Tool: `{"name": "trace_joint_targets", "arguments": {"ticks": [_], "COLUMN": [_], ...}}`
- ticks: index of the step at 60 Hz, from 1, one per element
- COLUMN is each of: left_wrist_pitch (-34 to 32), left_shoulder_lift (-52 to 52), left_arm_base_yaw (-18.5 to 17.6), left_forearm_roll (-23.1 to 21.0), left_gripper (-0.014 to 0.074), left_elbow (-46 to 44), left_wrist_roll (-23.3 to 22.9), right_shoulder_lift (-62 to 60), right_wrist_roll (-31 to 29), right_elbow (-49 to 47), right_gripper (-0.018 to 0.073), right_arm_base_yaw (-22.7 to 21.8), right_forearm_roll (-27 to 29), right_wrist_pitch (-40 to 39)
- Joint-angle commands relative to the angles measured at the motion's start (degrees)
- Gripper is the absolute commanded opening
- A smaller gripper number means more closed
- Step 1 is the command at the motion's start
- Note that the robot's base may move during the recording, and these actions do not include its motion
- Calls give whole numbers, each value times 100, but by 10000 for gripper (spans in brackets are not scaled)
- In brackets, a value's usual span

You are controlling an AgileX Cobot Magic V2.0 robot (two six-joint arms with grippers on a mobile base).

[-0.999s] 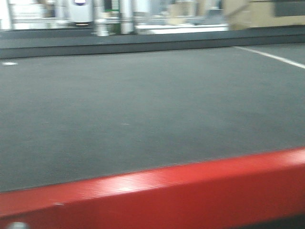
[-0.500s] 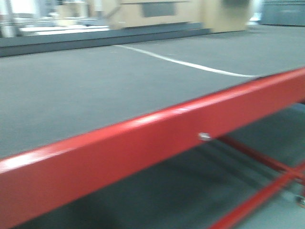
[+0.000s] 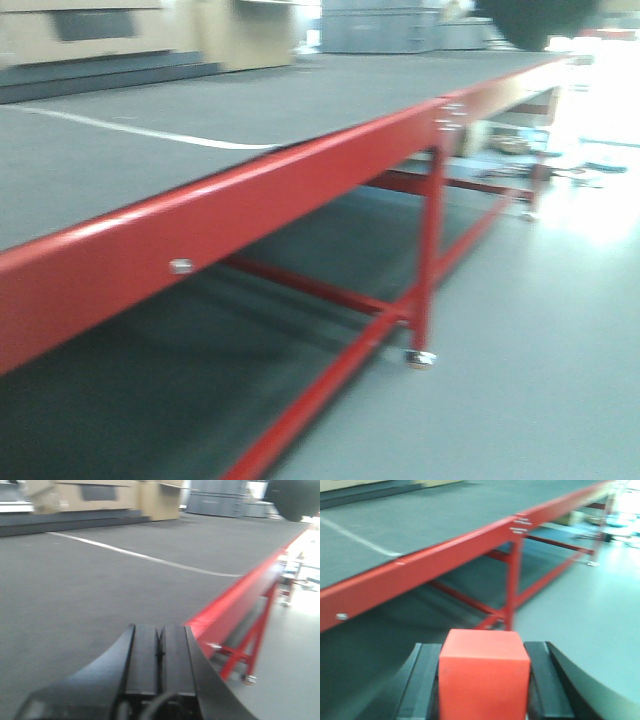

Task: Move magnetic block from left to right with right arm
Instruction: 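Drive the base across the room carrying the cube in the right gripper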

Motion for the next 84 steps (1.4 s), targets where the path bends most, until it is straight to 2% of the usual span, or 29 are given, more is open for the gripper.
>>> {"name": "trace_joint_targets", "arguments": {"ticks": [1,84], "left_wrist_pitch": [-517,-517], "left_shoulder_lift": [-76,-86], "left_arm_base_yaw": [-7,-7], "left_forearm_roll": [0,0], "left_gripper": [-116,-116], "left_elbow": [59,59], "left_wrist_roll": [-25,-25], "right_shoulder_lift": [100,100], "right_wrist_roll": [-35,-35], "right_elbow": [-143,-143], "right_gripper": [249,249], "right_arm_base_yaw": [-32,-32], "right_forearm_roll": [-40,-40], "right_wrist_pitch": [-497,-497]}}
